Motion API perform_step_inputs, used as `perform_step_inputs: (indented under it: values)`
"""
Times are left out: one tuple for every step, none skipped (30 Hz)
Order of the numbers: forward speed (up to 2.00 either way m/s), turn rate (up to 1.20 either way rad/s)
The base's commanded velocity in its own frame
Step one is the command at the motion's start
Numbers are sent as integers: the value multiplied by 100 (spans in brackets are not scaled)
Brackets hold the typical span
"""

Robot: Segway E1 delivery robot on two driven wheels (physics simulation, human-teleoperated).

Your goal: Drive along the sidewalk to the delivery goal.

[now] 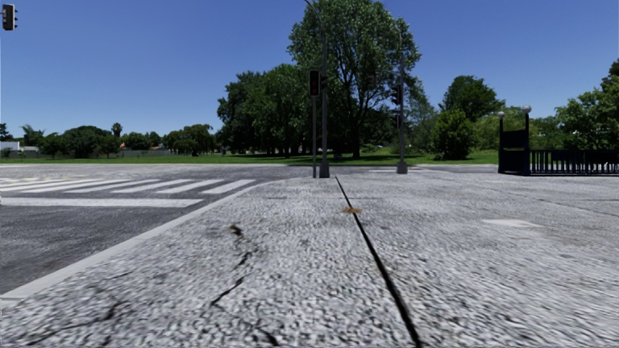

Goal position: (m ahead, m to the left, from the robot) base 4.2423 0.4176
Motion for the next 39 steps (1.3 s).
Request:
perform_step_inputs:
  values:
    - [200, 0]
    - [200, 0]
    - [200, 0]
    - [200, 0]
    - [200, 0]
    - [200, 0]
    - [200, 0]
    - [200, 0]
    - [200, 0]
    - [200, 0]
    - [200, 0]
    - [200, 0]
    - [200, 0]
    - [200, 0]
    - [200, 0]
    - [200, 0]
    - [200, 0]
    - [200, 0]
    - [200, 0]
    - [200, 0]
    - [200, 0]
    - [200, 0]
    - [200, 0]
    - [200, 0]
    - [200, 0]
    - [200, 0]
    - [200, 0]
    - [200, 0]
    - [200, 0]
    - [200, 0]
    - [200, 0]
    - [200, 0]
    - [200, 0]
    - [200, 0]
    - [200, 0]
    - [200, 0]
    - [200, 0]
    - [200, 0]
    - [200, 0]
